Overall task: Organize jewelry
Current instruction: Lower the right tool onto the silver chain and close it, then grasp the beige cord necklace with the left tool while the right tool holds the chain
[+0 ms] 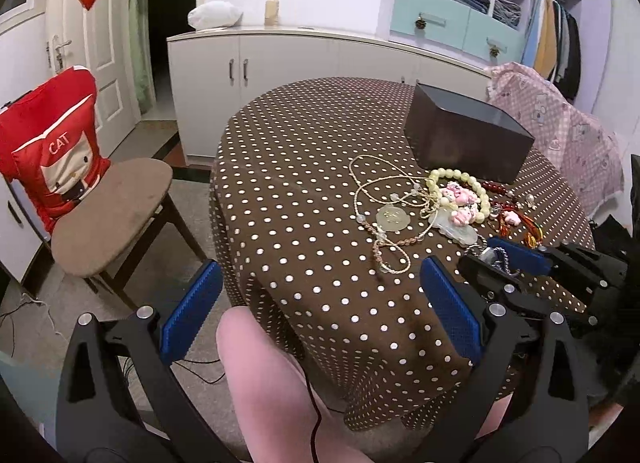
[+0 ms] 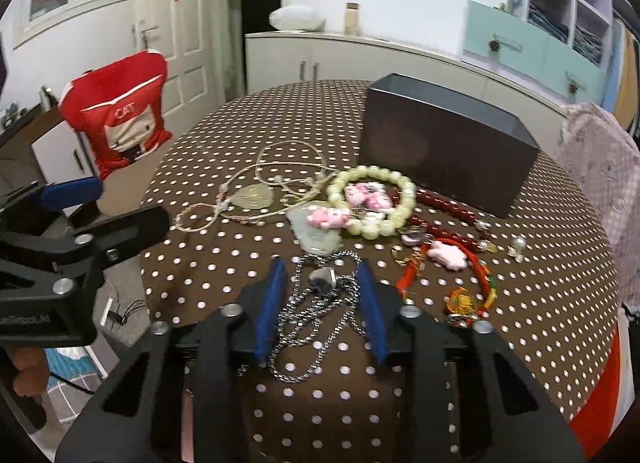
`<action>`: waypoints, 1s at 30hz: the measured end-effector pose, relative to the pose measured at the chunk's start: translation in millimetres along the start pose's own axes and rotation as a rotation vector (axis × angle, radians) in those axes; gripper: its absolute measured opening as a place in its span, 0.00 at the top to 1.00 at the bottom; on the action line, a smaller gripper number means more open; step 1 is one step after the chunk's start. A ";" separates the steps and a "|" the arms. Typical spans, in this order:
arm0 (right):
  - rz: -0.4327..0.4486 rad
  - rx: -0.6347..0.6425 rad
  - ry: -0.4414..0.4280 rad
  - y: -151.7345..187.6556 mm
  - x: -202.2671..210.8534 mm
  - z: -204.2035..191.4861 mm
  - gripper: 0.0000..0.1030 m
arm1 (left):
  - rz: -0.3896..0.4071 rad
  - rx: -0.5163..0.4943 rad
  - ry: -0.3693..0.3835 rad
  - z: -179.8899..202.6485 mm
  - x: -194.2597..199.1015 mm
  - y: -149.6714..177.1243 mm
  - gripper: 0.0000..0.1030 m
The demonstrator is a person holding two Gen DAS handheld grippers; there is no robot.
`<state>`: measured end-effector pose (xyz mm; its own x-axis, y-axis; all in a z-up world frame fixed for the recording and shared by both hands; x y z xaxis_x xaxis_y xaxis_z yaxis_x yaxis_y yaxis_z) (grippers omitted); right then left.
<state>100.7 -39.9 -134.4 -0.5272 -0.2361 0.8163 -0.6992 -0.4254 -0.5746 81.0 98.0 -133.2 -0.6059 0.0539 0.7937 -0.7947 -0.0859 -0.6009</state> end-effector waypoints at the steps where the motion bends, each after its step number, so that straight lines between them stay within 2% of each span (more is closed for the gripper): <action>1: 0.003 0.014 0.000 0.0 0.0 -1.2 0.85 | 0.001 -0.006 0.003 1.5 -1.5 -0.6 0.06; 3: 0.010 0.038 0.007 0.0 -0.5 -4.0 0.90 | 0.029 -0.018 0.008 4.5 -1.3 0.1 0.06; 6: 0.021 0.044 -0.002 1.1 -0.6 -3.4 0.91 | 0.092 -0.073 0.006 13.9 -0.3 0.1 0.06; 9: 0.021 0.020 -0.038 1.5 0.7 3.0 0.92 | 0.107 -0.110 0.026 22.3 -3.1 -1.9 0.07; 12: 0.019 -0.007 -0.050 2.4 2.1 9.8 0.92 | 0.080 -0.104 0.060 24.7 -12.2 -8.6 0.08; 18: 0.042 -0.051 -0.067 3.2 14.9 22.5 0.92 | 0.042 -0.088 0.063 25.9 -30.4 -17.2 0.09; 21: 0.062 -0.072 -0.055 3.5 23.0 31.1 0.92 | 0.024 -0.091 0.044 28.0 -38.4 -19.3 0.14; 23: 0.075 -0.088 -0.050 3.6 28.5 38.4 0.92 | 0.029 -0.132 -0.001 34.2 -40.7 -20.6 0.31; 24: 0.080 -0.092 -0.043 4.1 29.9 41.6 0.92 | 0.032 -0.148 -0.015 36.8 -41.2 -20.8 0.32; 26: 0.090 -0.106 -0.026 4.3 33.6 48.8 0.92 | 0.031 -0.172 0.007 40.9 -40.8 -22.4 0.54; 29: 0.101 -0.140 -0.006 5.6 38.5 64.5 0.92 | 0.038 -0.207 0.000 45.9 -41.5 -23.3 0.79; 30: 0.103 -0.148 0.001 6.5 39.8 68.0 0.92 | 0.042 -0.214 -0.006 47.7 -41.4 -23.4 0.79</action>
Point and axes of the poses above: each gripper's, at about its wrist camera, not at the fingertips, and x roughly against the way its jaws point, z to its right, y to its underside, the point moved 3 cm from there along -x, roughly the way its jaws point, and after that the axes turned 13 degrees about -z, right-handed, at the moved point
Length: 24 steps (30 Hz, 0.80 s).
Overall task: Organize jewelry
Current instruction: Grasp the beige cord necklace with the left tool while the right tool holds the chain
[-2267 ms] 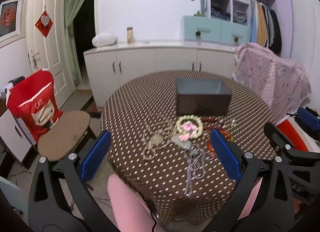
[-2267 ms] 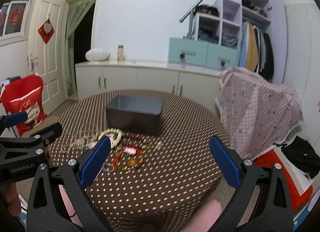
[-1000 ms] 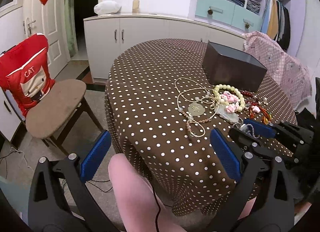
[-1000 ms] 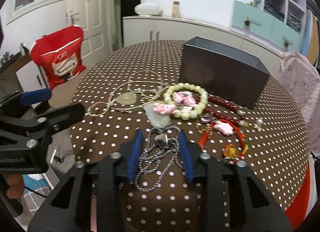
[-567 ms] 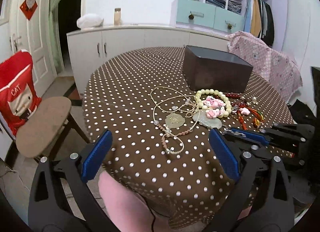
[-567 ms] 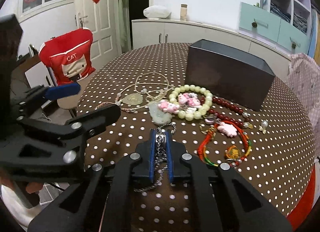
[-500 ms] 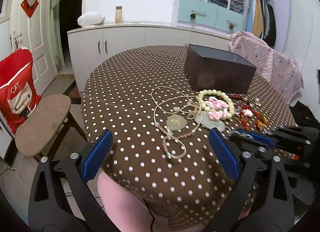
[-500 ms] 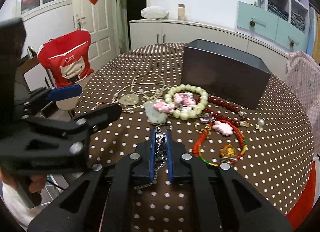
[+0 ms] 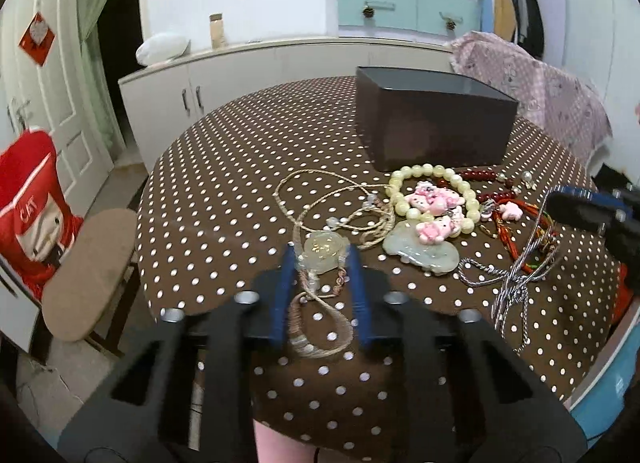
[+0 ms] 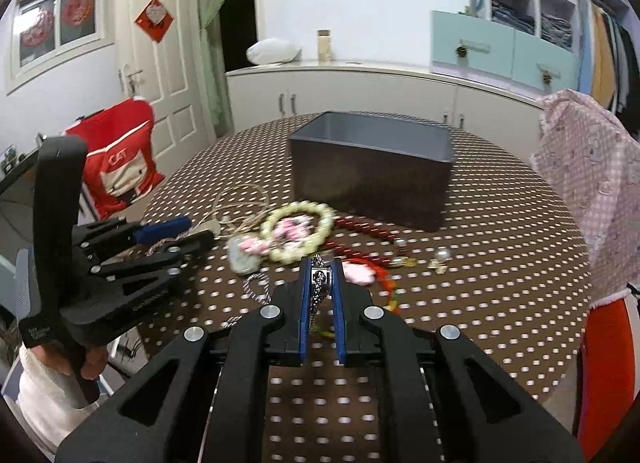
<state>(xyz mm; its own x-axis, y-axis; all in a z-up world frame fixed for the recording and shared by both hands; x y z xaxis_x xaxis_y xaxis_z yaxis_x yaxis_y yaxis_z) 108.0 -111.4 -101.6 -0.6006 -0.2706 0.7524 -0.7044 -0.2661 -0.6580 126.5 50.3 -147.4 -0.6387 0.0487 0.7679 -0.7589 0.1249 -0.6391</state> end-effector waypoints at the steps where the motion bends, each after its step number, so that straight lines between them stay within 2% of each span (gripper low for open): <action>1: 0.003 -0.008 0.008 -0.1 1.7 4.4 0.92 | 0.001 0.002 -0.005 0.5 -0.2 -0.3 0.79; 6: 0.014 -0.032 0.025 0.3 8.2 15.5 0.92 | 0.001 0.046 0.043 -6.4 0.8 -2.7 0.81; 7: 0.015 -0.034 0.028 0.5 9.2 16.8 0.92 | 0.007 0.048 0.049 -7.9 2.2 -3.2 0.93; 8: 0.019 -0.036 0.031 0.1 10.1 18.0 0.92 | 0.022 0.054 0.058 -9.4 6.5 -4.5 0.94; 18: 0.072 -0.038 0.054 -9.2 27.1 27.1 0.92 | 0.083 0.066 0.068 -13.6 27.5 -15.4 0.94; 21: 0.096 -0.030 0.067 -15.8 34.4 29.5 0.92 | 0.100 0.067 0.094 -15.0 34.1 -21.9 0.94; 24: 0.122 -0.024 0.083 -24.3 41.2 32.6 0.92 | 0.137 0.048 0.080 -13.6 44.9 -32.1 0.94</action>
Point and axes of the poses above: each gripper's, at about its wrist camera, not at the fingertips, and x roughly against the way its jaws point, z to its right, y to its underside, the point moved 3 cm from there along -x, roughly the way its jaws point, and after that the axes turned 13 degrees about -z, right-handed, at the moved point
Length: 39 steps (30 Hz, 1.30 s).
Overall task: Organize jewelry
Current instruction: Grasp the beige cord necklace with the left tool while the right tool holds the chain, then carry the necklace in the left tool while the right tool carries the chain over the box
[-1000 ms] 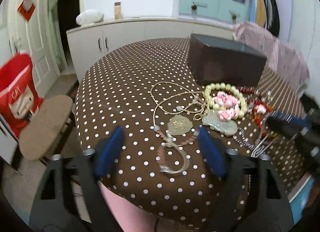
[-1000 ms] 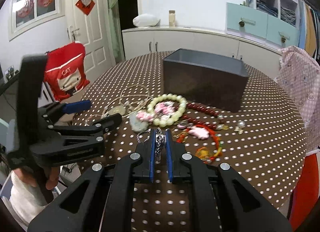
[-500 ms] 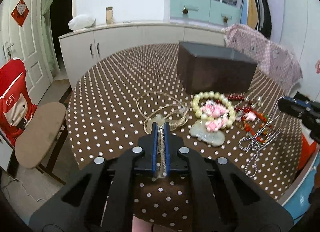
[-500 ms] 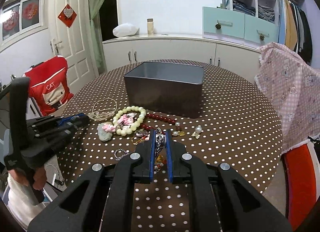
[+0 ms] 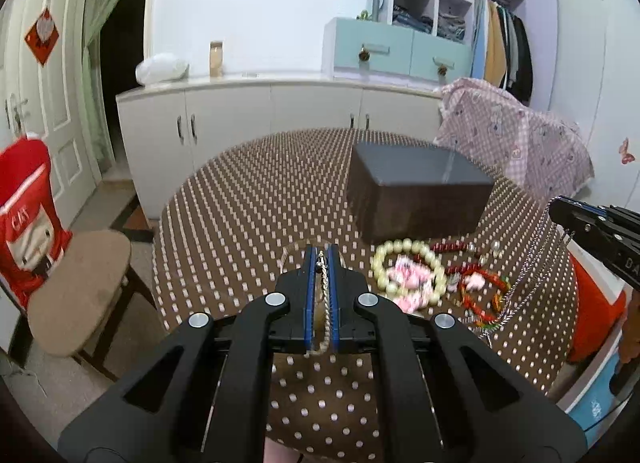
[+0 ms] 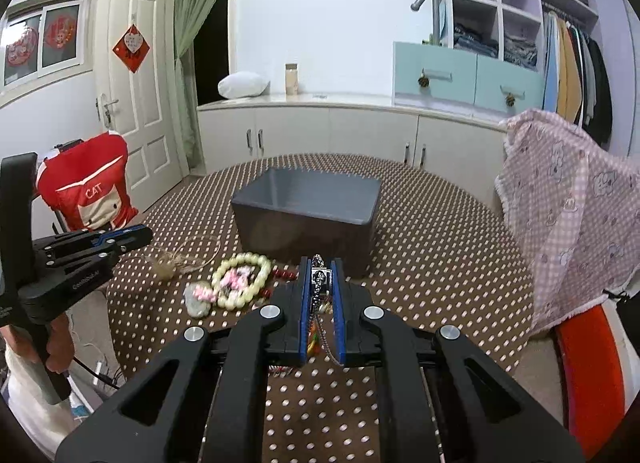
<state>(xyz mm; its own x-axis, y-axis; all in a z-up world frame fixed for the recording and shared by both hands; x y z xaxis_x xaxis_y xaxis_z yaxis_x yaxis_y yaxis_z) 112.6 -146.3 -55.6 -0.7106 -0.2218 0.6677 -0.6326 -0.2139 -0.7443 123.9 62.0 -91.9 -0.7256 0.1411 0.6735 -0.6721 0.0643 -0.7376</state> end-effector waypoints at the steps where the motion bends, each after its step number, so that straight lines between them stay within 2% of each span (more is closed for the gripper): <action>1: 0.006 0.001 0.003 -2.3 1.2 1.0 0.92 | 0.008 -0.002 0.002 0.3 2.0 -3.0 0.94; 11: 0.069 0.021 0.018 -36.6 12.8 12.0 0.92 | 0.061 -0.029 0.054 11.8 21.8 -46.7 0.94; 20: 0.127 0.042 0.051 -65.3 27.0 18.4 0.92 | 0.115 -0.059 0.072 26.7 37.5 -79.0 0.94; 31: 0.188 0.061 0.073 -111.0 40.9 26.0 0.92 | 0.106 -0.037 0.060 30.9 50.9 -132.1 0.94; 39: 0.211 0.097 0.090 -144.7 41.5 27.9 0.92 | 0.098 -0.040 0.126 36.7 54.9 -171.7 0.94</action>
Point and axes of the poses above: each gripper's, at about its wrist camera, not at the fingertips, and x roughly against the way its jaws point, z to its right, y to its underside, the point moved 3 cm from there along -x, roughly the way its jaws point, and after that the axes turned 13 degrees about -z, right-handed, at the moved point
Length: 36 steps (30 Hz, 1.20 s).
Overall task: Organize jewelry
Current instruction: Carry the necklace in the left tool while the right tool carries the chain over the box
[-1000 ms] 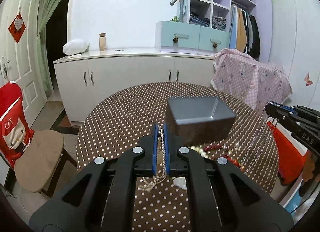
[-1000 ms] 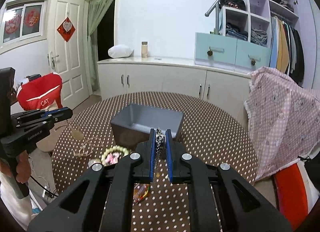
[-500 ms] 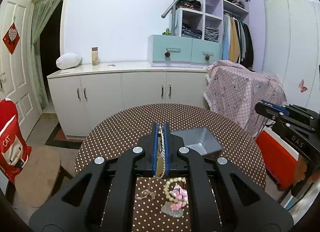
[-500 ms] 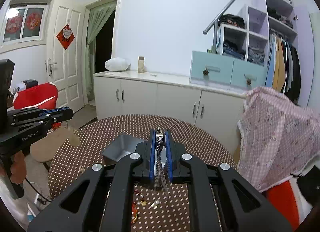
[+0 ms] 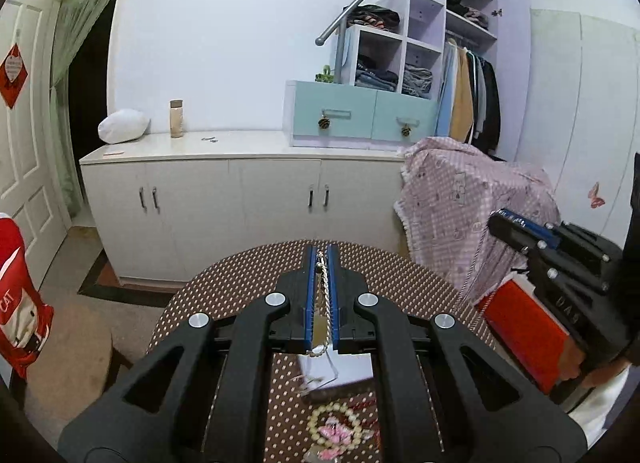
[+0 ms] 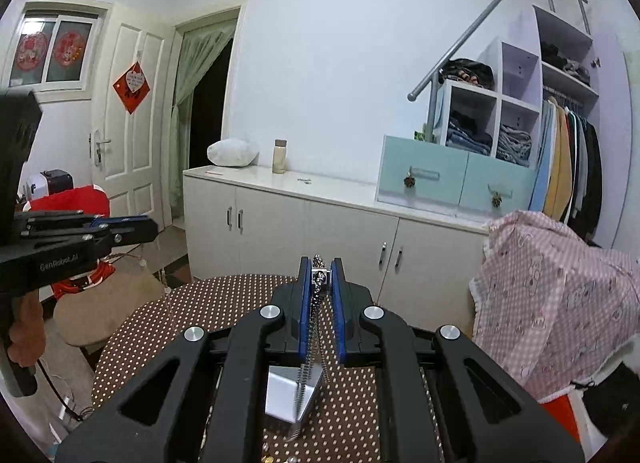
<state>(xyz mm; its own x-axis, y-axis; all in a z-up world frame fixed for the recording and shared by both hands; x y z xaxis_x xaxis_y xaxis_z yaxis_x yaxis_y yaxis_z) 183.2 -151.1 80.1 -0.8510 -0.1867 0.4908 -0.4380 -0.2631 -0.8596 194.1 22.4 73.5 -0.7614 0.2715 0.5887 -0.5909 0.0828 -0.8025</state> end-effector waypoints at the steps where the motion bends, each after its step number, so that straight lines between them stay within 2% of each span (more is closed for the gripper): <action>1: -0.003 0.005 0.002 -3.7 -3.6 0.1 0.92 | -0.001 0.002 0.006 0.4 -1.1 -4.0 0.94; 3: -0.011 0.014 0.005 -8.5 -9.9 -0.6 0.92 | -0.010 0.004 0.026 1.7 -4.9 -12.3 0.94; 6: -0.017 0.017 0.003 -14.5 -20.3 1.3 0.92 | -0.017 0.008 0.015 1.9 -12.4 -19.7 0.94; 14: -0.055 0.023 -0.035 -15.0 -43.6 -5.2 0.92 | -0.099 0.025 0.028 0.6 -47.5 -20.5 0.94; 19: -0.109 0.038 -0.056 -2.9 -60.4 -13.5 0.92 | -0.152 0.012 0.037 5.2 -68.4 -14.4 0.94; 27: -0.249 -0.001 -0.098 35.2 -99.7 -14.4 0.92 | -0.286 -0.007 0.056 10.3 -114.2 18.2 0.94; 31: -0.312 -0.012 -0.120 55.6 -113.8 -14.0 0.91 | -0.368 -0.012 0.043 9.7 -138.9 36.7 0.94; 34: -0.342 -0.020 -0.141 65.4 -118.0 -12.9 0.91 | -0.398 -0.015 0.030 9.8 -148.2 44.8 0.93; 36: -0.359 -0.031 -0.158 68.3 -119.4 -10.4 0.86 | -0.421 -0.025 0.020 10.9 -152.5 50.8 0.93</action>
<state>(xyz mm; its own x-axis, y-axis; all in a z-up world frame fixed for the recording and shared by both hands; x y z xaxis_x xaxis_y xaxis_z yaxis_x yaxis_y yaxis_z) 251.9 -137.0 -38.6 -0.5878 -0.2319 0.7751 -0.7105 -0.3104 -0.6316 277.3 -25.3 -56.0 -0.4492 0.2279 0.8639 -0.8426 0.2134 -0.4945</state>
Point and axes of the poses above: each gripper's, at about its wrist camera, not at the fingertips, and x roughly against the way its jaws point, z to its right, y to its underside, the point moved 3 cm from there along -x, roughly the way its jaws point, and after that the axes turned 13 degrees about -z, right-handed, at the moved point
